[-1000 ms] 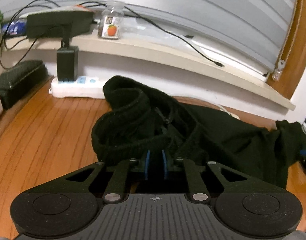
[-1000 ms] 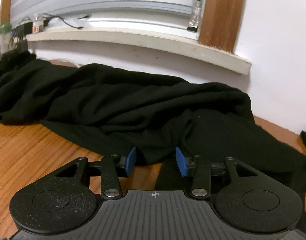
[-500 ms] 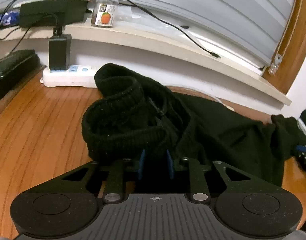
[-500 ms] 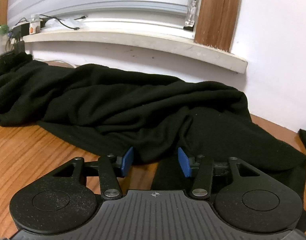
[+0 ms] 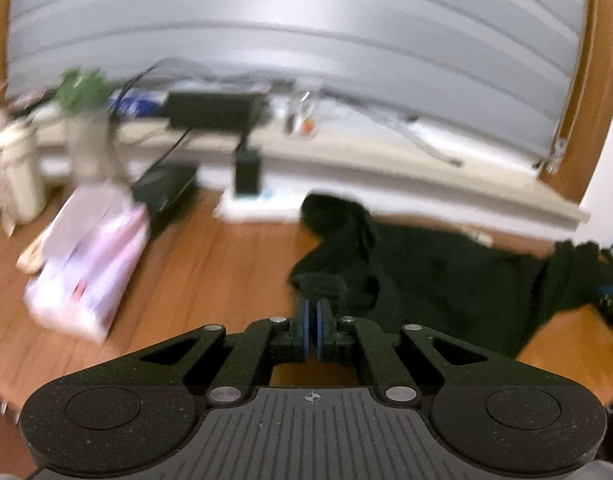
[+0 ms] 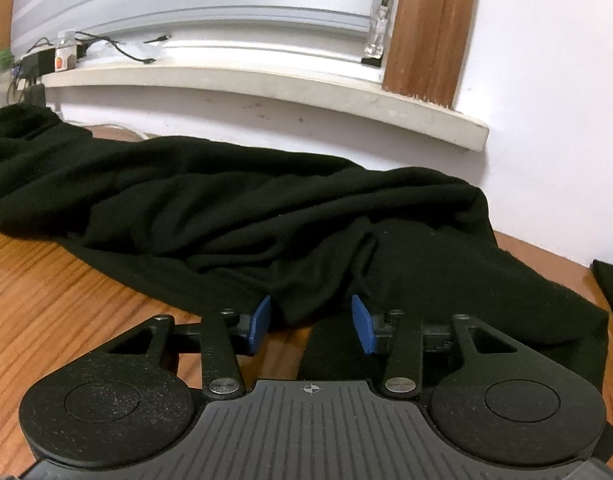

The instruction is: Fold clothes

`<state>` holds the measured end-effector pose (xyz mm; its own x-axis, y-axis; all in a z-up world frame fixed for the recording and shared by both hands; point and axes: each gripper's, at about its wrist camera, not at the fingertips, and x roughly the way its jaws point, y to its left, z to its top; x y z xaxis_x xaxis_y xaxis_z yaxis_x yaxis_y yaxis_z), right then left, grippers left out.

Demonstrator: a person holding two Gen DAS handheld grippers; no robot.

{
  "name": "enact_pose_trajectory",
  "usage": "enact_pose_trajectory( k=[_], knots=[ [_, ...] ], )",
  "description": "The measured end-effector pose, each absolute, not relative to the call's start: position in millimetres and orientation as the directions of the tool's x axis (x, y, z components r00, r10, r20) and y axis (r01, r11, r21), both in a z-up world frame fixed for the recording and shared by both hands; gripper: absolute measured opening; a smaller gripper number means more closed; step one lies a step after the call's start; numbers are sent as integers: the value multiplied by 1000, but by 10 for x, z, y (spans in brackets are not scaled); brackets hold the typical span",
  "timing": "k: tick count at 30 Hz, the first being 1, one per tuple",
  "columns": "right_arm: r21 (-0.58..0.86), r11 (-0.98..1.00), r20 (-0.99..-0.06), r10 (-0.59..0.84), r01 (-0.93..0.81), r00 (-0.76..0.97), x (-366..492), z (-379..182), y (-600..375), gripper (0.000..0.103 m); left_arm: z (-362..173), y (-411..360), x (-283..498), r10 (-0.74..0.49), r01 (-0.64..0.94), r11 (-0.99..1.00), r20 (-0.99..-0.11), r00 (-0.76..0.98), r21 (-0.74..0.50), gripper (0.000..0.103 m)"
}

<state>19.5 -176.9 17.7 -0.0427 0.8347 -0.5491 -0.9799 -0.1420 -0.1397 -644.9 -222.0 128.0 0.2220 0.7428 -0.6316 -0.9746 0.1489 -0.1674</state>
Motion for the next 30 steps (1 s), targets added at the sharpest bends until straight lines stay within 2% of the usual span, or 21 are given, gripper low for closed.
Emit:
enact_pose_trajectory(
  k=[5,7,11,14,23,30],
  knots=[
    [-156,-143,-553,832,-977,-34,175,173,-1766,45,1069,-2238,-6529,717,-976,114,-664,210,-185,3],
    [-165,-144,-554,832,-976,-29,166,171,-1772,45,1015,-2235,-6543,717,-978,103,-667,201,-184,6],
    [-158,-144,-554,832,-977,-33,177,171,-1778,45,1128,-2106,-6419,746,-977,129,-632,207,-168,8],
    [-135,-142,-557,829,-981,-44,208,177,-1777,45,1169,-1960,-6232,757,-974,162,-613,227,-160,24],
    [-53,-124,-568,820,-991,-72,344,192,-1771,45,1066,-1333,-5373,747,-950,268,-588,311,-161,25],
    [-52,-114,-527,847,-992,-69,559,358,-1979,44,926,-848,-4410,682,-891,430,-593,428,-149,25]
  ],
)
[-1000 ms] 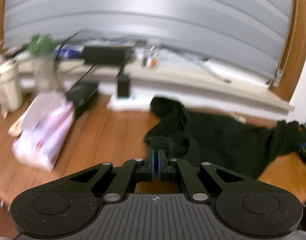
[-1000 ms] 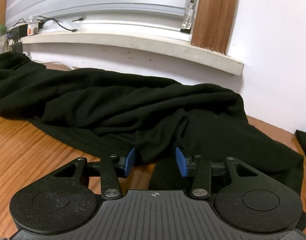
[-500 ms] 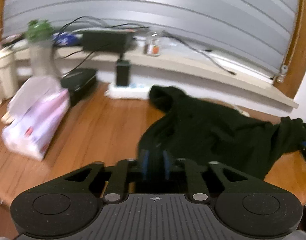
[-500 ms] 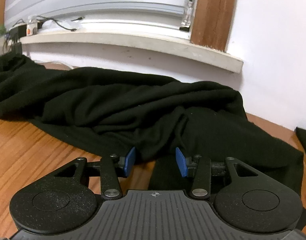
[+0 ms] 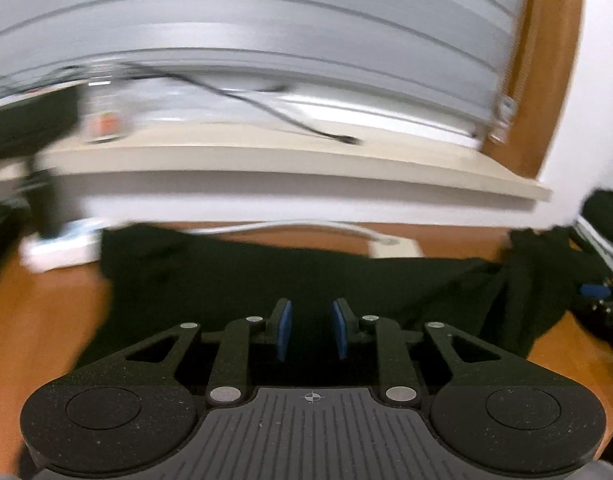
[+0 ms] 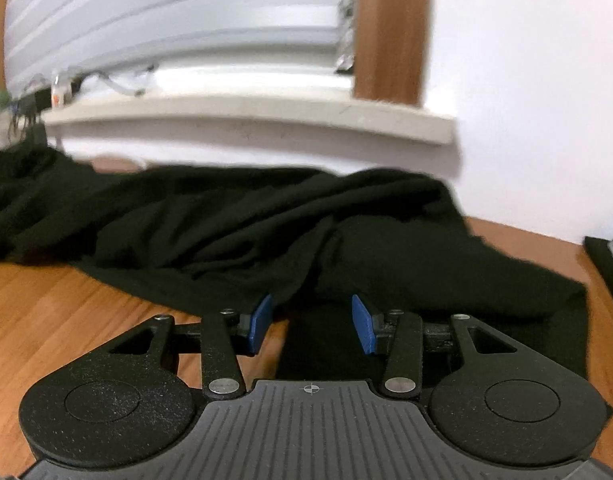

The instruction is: Fold clothes

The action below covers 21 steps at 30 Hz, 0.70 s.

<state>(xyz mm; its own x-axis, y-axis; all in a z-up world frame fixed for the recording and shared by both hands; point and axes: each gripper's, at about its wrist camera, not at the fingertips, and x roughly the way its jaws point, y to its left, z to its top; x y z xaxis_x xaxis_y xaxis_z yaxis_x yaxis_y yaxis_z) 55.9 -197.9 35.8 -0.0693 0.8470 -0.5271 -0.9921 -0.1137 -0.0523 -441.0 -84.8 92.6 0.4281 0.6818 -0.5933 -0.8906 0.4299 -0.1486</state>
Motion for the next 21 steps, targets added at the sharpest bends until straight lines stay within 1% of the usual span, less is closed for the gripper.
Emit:
enact_pose_trajectory(
  k=[5,8,13,14,16,19,21],
  knots=[
    [-34,-40,-504,863,-999,-18,959,503,-2048,45,805,-561,-3656,611,-833,535,-617,496,-141,25],
    [-45,11,-511,859,-999,32,1206,513,-2012,45,747,-470,-3255,578,-802,581,-624,526,-138,25],
    [-39,30,-529,847,-999,46,1527,505,-1904,45,692,-404,-2668,529,-753,642,-628,570,-143,25],
    [-42,26,-533,845,-999,44,1575,506,-1872,45,689,-402,-2581,522,-745,651,-625,580,-148,33],
    [-59,15,-540,840,-998,45,1639,508,-1791,45,702,-405,-2407,516,-732,665,-616,595,-151,40],
    [-79,-8,-556,830,-997,37,1751,531,-1640,46,714,-423,-2192,512,-719,677,-602,612,-155,40],
    [-86,-25,-569,822,-996,28,1819,549,-1541,48,728,-432,-2114,504,-712,682,-596,625,-170,40]
  ],
)
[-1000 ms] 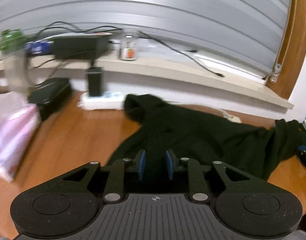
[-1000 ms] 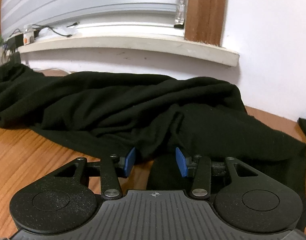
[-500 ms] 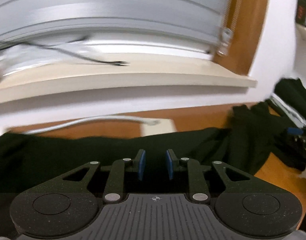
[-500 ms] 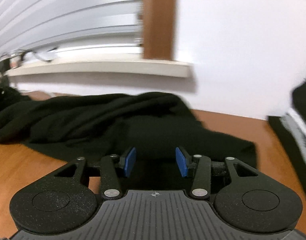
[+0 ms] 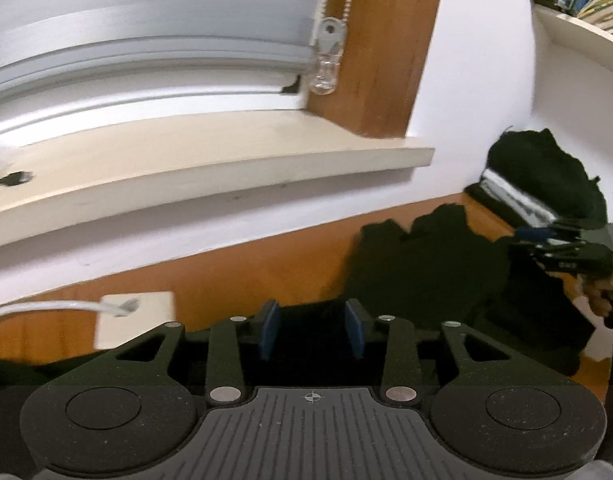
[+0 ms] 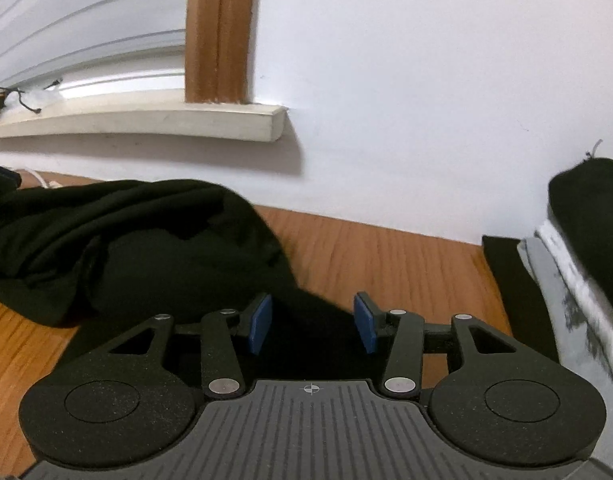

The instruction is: Fold clothes

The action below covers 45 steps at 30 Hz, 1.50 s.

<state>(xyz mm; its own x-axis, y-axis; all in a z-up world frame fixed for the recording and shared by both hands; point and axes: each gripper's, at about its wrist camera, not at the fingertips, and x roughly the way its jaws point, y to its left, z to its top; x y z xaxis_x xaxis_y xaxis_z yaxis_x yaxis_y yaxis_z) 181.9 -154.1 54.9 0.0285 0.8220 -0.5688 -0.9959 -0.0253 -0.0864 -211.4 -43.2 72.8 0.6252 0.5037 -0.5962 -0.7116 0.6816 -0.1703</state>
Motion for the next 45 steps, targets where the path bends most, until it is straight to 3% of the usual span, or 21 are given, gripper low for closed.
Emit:
enact_pose_trajectory(
  k=[4,12,17,20,22,28,38,40,45],
  knots=[
    [-61,-50,-593,805,-997,-4,1941,636,-1367,48,717,-437,-1979,496,-701,692,-592,636,-172,47],
    [42,-118,-689,716,-992,-114,1841,488,-939,50,514,-438,-1993,402,-638,745,-632,662,-195,41],
    [119,-80,-698,702,-990,-141,1817,406,-734,48,484,-404,-2006,373,-602,779,-641,671,-176,9],
    [146,-71,-708,690,-987,-154,1759,382,-632,18,559,-382,-2027,384,-594,789,-624,680,-161,8],
    [126,-68,-706,694,-990,-137,1687,389,-597,13,631,-362,-2048,401,-595,790,-614,680,-144,6],
    [63,-5,-582,812,-998,-41,1561,817,-659,8,1012,-321,-2229,476,-620,776,-536,697,-117,6],
    [-37,82,-262,961,-996,89,1516,1819,-1503,7,1706,-649,-2505,572,-640,765,-381,726,-73,6],
    [-66,85,-283,954,-994,101,1531,1780,-1769,7,1722,-760,-2520,569,-634,770,-369,735,-74,6],
    [-96,98,-467,875,-991,132,1614,1146,-2269,8,1582,-854,-2566,564,-636,768,-389,729,-79,6]
  ],
)
